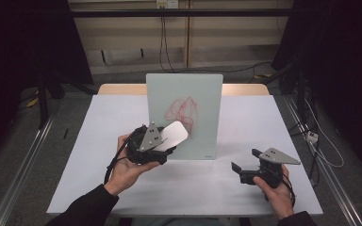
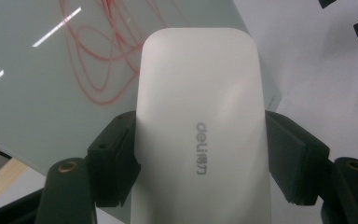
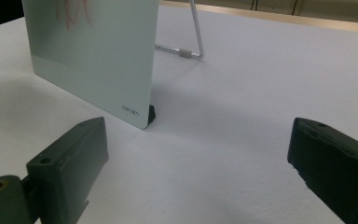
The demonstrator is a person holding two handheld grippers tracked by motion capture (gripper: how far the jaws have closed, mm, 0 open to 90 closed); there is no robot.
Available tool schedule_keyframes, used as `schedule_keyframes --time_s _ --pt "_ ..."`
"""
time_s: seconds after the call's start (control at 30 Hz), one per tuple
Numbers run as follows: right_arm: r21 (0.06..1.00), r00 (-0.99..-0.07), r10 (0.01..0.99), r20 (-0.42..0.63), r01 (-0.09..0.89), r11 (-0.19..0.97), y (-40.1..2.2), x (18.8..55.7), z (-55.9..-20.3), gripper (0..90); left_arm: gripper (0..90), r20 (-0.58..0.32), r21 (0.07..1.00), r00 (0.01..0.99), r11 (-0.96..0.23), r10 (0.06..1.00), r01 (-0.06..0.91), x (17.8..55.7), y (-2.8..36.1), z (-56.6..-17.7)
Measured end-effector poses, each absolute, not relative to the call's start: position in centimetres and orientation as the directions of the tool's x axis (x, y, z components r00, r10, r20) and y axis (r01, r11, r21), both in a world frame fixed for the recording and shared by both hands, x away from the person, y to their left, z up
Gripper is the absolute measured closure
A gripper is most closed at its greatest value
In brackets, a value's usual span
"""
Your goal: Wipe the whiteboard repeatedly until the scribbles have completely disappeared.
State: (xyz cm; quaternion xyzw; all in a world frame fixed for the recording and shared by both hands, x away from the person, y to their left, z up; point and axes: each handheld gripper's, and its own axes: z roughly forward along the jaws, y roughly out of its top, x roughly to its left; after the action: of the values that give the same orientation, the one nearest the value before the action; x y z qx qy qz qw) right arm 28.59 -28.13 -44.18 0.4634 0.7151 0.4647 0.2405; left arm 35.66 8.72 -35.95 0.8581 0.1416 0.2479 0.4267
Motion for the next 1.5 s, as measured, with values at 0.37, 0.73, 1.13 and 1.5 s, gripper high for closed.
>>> schedule_keyframes --time_s 0.37,0.73,1.13,1.5 --pt "0.886 -0.455 0.886 0.092 0.444 0.137 -28.1 28.6 -44.2 4.8 31.1 0.407 0.785 0.789 -0.618 0.459 -0.046 35.8 8.3 -35.7" --pt "0.885 -0.455 0.886 0.093 0.446 0.136 -28.0 28.6 -44.2 4.8 31.1 0.414 0.826 0.752 -0.56 0.513 -0.072 36.5 8.3 -34.2" --pt "0.884 -0.458 0.884 0.091 0.446 0.139 -28.0 28.6 -44.2 4.8 31.1 0.415 0.849 0.735 -0.519 0.537 -0.1 38.2 7.5 -32.6" --pt "0.885 -0.456 0.885 0.091 0.445 0.139 -28.0 28.6 -44.2 4.8 31.1 0.464 0.83 0.704 -0.541 0.538 -0.134 39.6 6.4 -31.8"
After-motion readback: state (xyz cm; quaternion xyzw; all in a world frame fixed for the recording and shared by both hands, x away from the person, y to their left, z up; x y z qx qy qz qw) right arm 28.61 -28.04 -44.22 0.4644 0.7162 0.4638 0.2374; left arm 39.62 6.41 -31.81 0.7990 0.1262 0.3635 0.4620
